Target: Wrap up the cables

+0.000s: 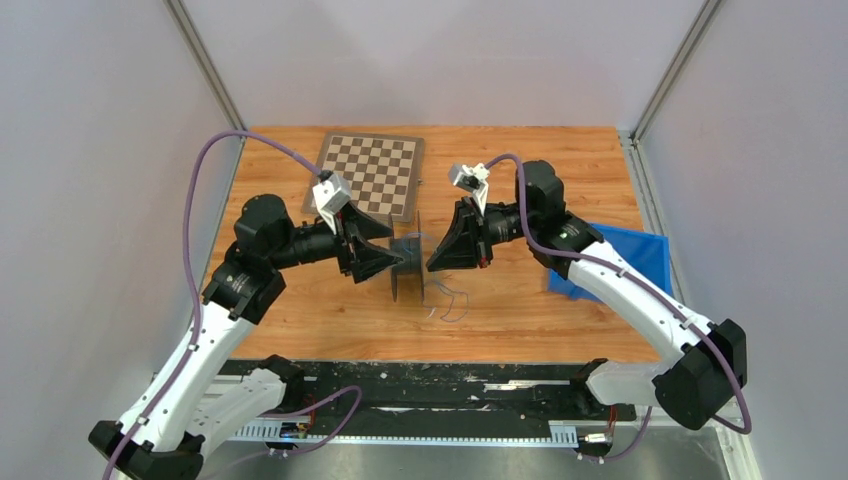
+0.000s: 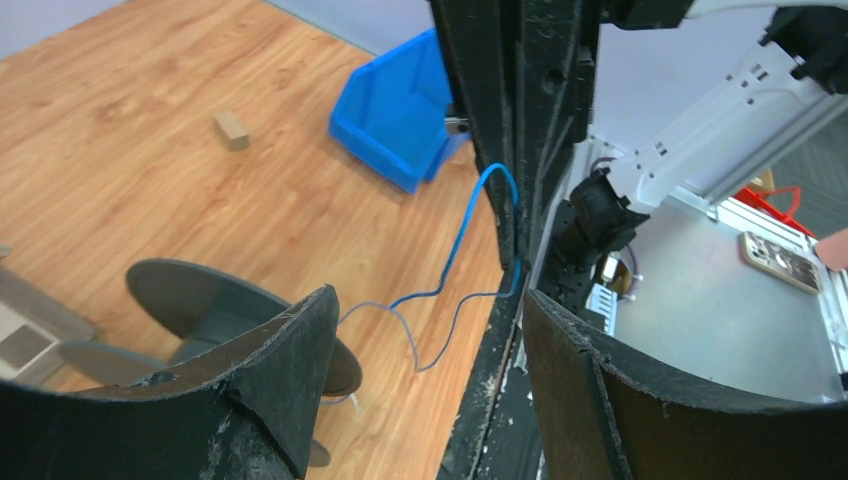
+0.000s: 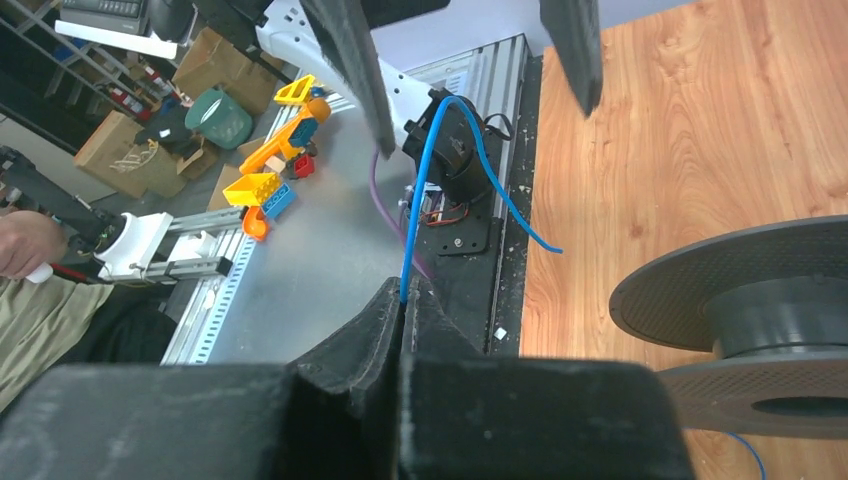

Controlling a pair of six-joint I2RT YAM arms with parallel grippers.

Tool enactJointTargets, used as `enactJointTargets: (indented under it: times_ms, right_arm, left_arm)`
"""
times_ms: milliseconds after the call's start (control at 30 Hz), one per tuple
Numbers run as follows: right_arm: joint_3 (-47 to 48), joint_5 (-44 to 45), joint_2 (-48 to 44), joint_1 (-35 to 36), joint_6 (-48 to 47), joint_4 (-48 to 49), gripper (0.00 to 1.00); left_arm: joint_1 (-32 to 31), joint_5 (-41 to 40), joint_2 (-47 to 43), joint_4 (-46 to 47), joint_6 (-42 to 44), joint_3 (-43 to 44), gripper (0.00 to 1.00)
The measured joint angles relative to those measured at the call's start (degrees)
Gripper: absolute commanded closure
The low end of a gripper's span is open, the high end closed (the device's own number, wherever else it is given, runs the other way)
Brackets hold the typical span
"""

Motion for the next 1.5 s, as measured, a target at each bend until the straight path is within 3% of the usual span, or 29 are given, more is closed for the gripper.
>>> enactJointTargets:
  times_ms: [300, 433, 500, 567, 633, 767, 900, 1100, 1233, 1500]
  right_arm:
    - [-0.5, 0.0, 1.7, 1.4, -0.9, 0.0, 1.00]
    - [-1.1, 0.0, 2.1, 1.4, -0.9, -0.1, 0.98]
    - [-1.7, 0.5, 2.1, 1.5, -1.0, -0.1, 0.93]
    - [-2.5, 1.7, 2.1, 1.5, -1.2, -0.2, 0.92]
    - [-3.7, 3.7, 1.8, 1.5, -1.3, -0.3, 0.80]
    - [-5.6, 9.2, 0.9, 1.5, -1.1, -0.8, 0.59]
    - [-8.0, 18.3, -2.4, 2.3, -0.2, 0.1, 0.44]
    - [-15.7, 34.0, -9.4, 9.2, 0.6, 7.5, 0.41]
    - [-17.2, 43.9, -10.2, 14.0, 0.6, 10.6, 0.45]
    - [-18.3, 61.3, -8.4, 17.6, 1.8, 14.3, 0.75]
  left_arm:
    - [-3.3, 0.3, -0.2, 3.4, -0.1, -3.0, 0.32]
    - [-4.0, 0.3, 0.8, 4.5, -0.6, -3.0, 0.58]
    - [-4.2, 0.3, 1.2, 4.8, -1.0, -3.2, 0.78]
    - [-4.3, 0.1, 1.2, 5.1, -1.5, -3.8, 0.93]
    - [-4.4, -0.3, 1.0, 5.5, -2.2, -4.6, 1.00]
    - [-4.4, -2.5, -0.5, 6.4, -4.2, -7.2, 1.00]
    - [-4.4, -5.2, -1.7, 7.3, -7.5, -8.2, 1.00]
    - [-4.4, -8.1, -2.2, 10.2, -13.4, -9.7, 1.00]
    - [-4.4, -9.9, -2.2, 11.3, -15.9, -10.8, 1.00]
    - [-4.4, -14.0, -4.2, 12.7, -20.0, -12.5, 1.00]
